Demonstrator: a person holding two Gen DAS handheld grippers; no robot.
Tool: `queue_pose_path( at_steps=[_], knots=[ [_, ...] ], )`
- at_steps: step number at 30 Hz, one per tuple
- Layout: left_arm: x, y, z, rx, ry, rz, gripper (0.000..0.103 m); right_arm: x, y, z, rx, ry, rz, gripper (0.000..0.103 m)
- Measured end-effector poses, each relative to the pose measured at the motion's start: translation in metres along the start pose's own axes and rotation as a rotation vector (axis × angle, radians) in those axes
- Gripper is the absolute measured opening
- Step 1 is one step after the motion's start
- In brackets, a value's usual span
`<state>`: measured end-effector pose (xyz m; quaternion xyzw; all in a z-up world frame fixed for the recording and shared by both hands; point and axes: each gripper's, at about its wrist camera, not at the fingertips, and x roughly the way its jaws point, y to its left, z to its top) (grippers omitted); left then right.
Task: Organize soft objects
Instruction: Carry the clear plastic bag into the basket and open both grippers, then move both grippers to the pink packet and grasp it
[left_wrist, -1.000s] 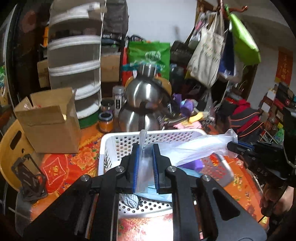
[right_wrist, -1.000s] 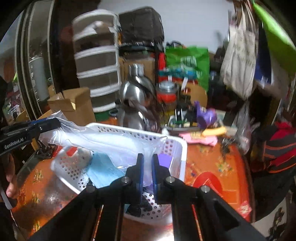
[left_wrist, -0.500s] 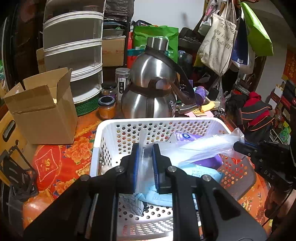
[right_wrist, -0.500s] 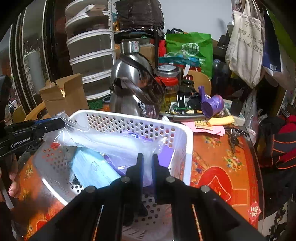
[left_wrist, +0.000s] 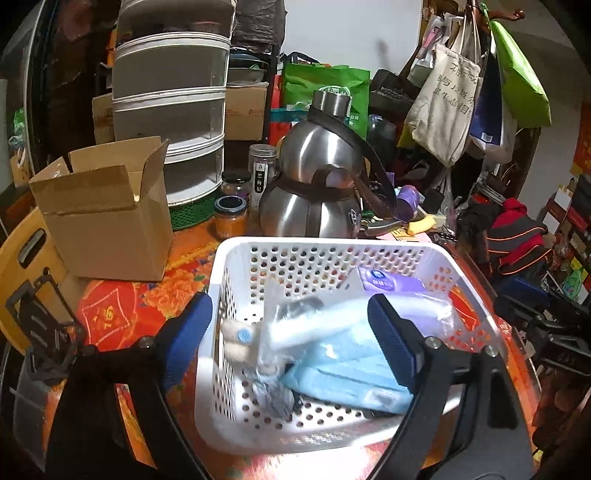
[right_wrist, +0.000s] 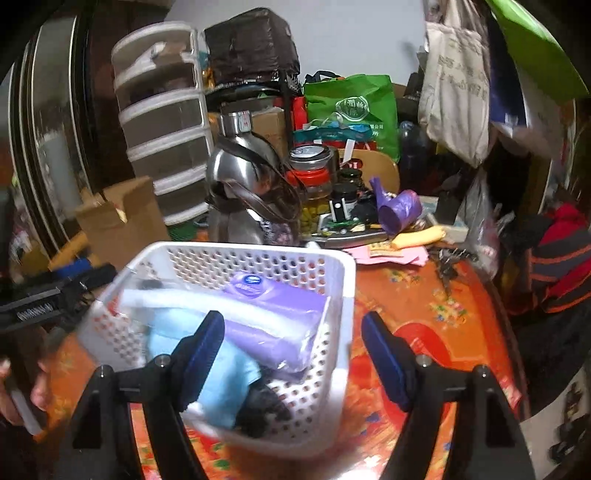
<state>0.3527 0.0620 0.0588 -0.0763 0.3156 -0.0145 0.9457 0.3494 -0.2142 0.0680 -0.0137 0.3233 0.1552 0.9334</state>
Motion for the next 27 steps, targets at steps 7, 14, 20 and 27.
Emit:
queue_pose_path(
  at_steps=[7, 14, 20, 27],
  knots=[
    [-0.011, 0.001, -0.014, -0.018, 0.027, 0.004, 0.086, -0.021, 0.004, -0.013, 0.022, 0.008, 0.01, 0.078],
    [-0.031, 0.001, -0.028, -0.01, 0.03, -0.019, 0.086, -0.035, 0.007, -0.019, 0.016, 0.007, 0.007, 0.078],
    [-0.082, -0.003, -0.099, -0.005, 0.089, -0.084, 0.086, -0.073, 0.0, -0.069, 0.104, 0.076, 0.057, 0.079],
    [-0.086, -0.015, -0.204, -0.041, 0.256, -0.18, 0.086, -0.085, 0.001, -0.185, 0.146, 0.177, 0.145, 0.078]
  ],
)
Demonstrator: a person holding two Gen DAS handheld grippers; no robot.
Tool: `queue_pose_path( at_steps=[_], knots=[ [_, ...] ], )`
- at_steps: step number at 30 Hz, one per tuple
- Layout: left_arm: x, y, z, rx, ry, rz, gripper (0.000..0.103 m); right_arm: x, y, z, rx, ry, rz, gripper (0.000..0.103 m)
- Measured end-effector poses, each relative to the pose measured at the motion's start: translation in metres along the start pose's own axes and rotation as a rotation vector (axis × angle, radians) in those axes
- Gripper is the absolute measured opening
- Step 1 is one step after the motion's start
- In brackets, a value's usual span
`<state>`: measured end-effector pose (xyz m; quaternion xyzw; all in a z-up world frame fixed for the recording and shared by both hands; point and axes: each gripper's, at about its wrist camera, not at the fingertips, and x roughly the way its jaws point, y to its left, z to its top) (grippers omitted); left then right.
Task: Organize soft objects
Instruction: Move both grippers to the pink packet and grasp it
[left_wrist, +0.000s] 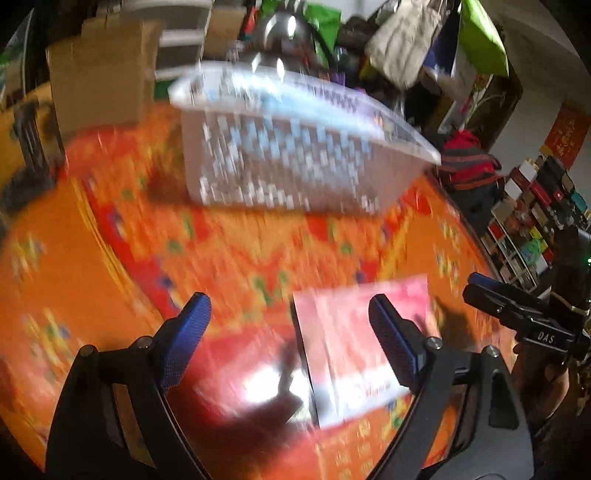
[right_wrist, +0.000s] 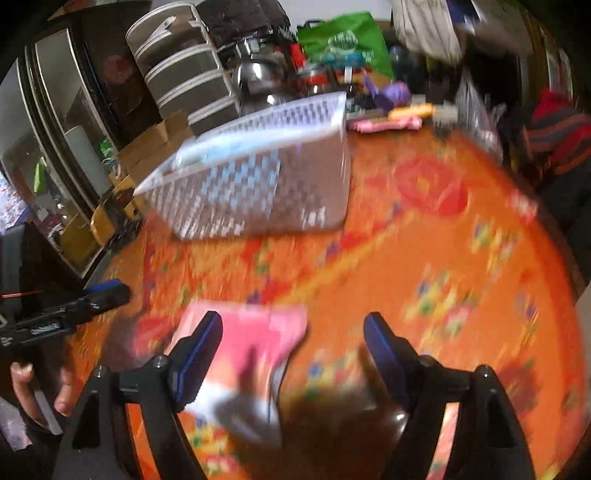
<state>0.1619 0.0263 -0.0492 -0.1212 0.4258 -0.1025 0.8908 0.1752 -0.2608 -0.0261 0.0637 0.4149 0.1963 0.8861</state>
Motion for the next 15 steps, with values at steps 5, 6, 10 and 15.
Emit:
queue_pose_path(
  at_steps=[5, 6, 10, 15],
  knots=[
    [0.019, -0.004, -0.025, -0.012, 0.047, 0.004, 0.086, 0.004, 0.003, -0.035, -0.008, 0.01, 0.002, 0.064],
    [0.023, -0.005, -0.029, -0.018, 0.057, 0.005, 0.085, 0.006, 0.004, -0.039, -0.012, 0.019, 0.011, 0.062],
    [0.028, -0.007, -0.034, -0.003, 0.056, 0.02, 0.084, 0.017, 0.009, -0.047, -0.03, 0.061, 0.02, 0.054],
    [0.034, -0.024, -0.037, 0.027, 0.048, 0.021, 0.081, 0.027, 0.014, -0.051, -0.047, 0.084, 0.048, 0.041]
  ],
)
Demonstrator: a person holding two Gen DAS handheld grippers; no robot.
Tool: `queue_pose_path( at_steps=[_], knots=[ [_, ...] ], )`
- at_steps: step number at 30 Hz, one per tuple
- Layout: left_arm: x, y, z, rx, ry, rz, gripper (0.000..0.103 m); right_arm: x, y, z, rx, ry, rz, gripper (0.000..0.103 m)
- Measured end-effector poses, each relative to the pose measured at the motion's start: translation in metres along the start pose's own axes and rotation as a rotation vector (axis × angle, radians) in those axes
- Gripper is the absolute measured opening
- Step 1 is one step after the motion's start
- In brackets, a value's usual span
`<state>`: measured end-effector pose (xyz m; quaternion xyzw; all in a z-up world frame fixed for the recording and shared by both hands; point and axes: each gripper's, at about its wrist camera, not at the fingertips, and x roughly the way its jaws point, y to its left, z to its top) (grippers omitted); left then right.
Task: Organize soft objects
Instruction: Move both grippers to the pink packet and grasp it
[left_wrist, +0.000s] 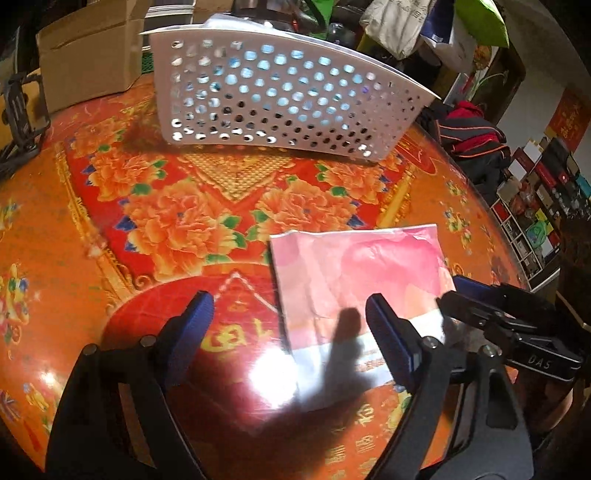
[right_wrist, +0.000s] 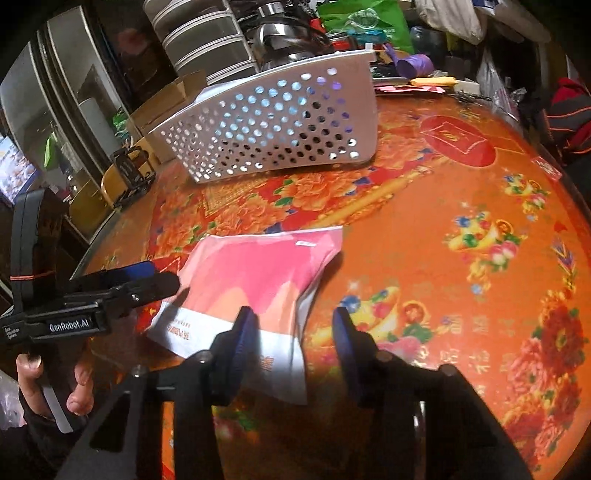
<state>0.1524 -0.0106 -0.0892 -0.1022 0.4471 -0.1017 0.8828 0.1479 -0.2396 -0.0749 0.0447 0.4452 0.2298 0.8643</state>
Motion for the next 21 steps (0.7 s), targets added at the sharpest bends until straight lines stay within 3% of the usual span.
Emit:
queue_pose_path(
  at_steps=[4, 5, 7, 9, 11, 13, 21],
  knots=[
    [0.004, -0.019, -0.004, 0.038, 0.004, -0.01, 0.072, 0.004, 0.006, 0.0, -0.027, 0.009, 0.019, 0.033],
    [0.004, -0.023, -0.005, 0.042, 0.004, -0.009, 0.065, 0.004, 0.007, 0.0, -0.035, 0.011, 0.026, 0.031],
    [0.005, -0.029, -0.008, 0.044, 0.004, -0.027, 0.055, 0.005, 0.009, -0.001, -0.046, 0.014, 0.036, 0.031],
    [0.005, -0.033, -0.009, 0.05, 0.001, -0.009, 0.052, 0.005, 0.009, -0.001, -0.055, 0.011, 0.039, 0.03],
    [0.005, -0.032, -0.01, 0.037, -0.003, -0.02, 0.041, 0.004, 0.009, -0.002, -0.059, 0.009, 0.043, 0.03],
    [0.007, -0.029, -0.009, 0.022, 0.017, -0.077, 0.029, 0.005, 0.01, -0.003, -0.071, 0.006, 0.036, 0.029],
    [0.005, -0.022, -0.009, 0.015, 0.019, -0.109, 0.022, 0.004, 0.015, -0.004, -0.098, 0.007, 0.011, 0.026]
  ],
)
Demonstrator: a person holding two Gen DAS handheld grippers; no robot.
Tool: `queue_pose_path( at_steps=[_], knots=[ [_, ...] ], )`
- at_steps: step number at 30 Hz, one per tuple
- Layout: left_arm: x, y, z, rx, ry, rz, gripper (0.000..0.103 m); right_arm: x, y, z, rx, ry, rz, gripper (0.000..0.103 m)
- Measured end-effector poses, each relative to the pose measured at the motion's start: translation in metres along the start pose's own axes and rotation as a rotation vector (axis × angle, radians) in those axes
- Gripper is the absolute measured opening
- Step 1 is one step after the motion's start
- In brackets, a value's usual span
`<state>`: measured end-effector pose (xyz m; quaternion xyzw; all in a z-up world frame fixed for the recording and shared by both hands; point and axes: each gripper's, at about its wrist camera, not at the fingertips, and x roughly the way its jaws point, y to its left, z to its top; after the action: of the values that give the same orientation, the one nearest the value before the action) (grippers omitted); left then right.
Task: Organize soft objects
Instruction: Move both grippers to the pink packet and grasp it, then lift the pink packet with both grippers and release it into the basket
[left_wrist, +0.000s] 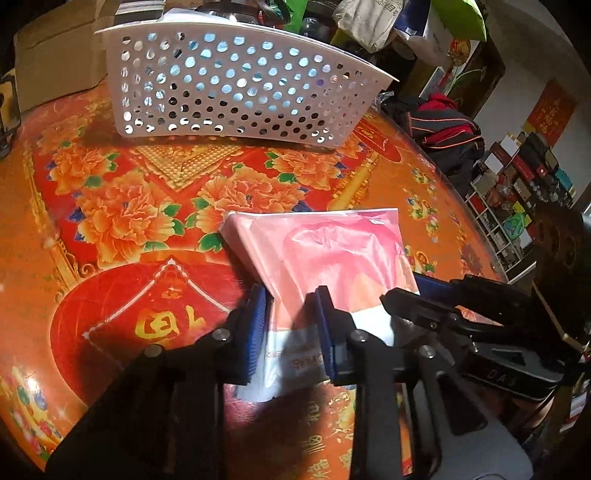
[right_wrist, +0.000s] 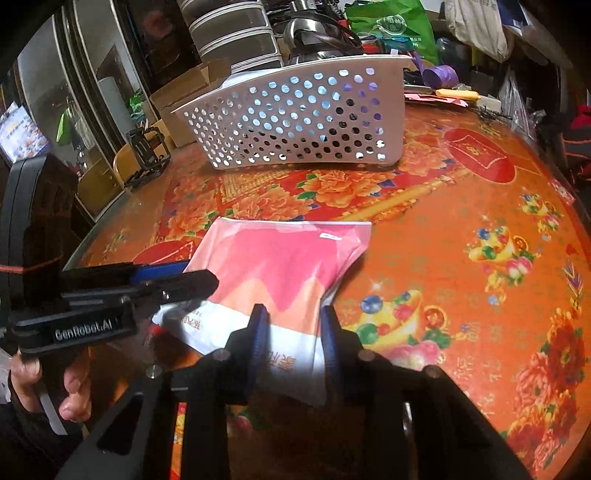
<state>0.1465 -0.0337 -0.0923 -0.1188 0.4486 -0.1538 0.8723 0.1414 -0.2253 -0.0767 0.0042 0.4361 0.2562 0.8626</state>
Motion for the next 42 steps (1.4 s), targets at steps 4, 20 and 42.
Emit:
queue_pose_path(
  at_steps=[4, 20, 42],
  knots=[
    [-0.005, 0.0, -0.004, 0.02, -0.025, 0.01, 0.015, -0.003, 0.007, -0.002, -0.03, -0.007, -0.021, 0.013],
    [-0.067, 0.0, -0.011, 0.081, -0.231, -0.015, 0.013, -0.041, 0.04, 0.002, -0.099, -0.15, -0.048, 0.005],
    [-0.13, -0.021, 0.163, 0.155, -0.364, 0.04, 0.013, -0.083, 0.05, 0.151, -0.16, -0.299, -0.079, 0.005]
  ],
)
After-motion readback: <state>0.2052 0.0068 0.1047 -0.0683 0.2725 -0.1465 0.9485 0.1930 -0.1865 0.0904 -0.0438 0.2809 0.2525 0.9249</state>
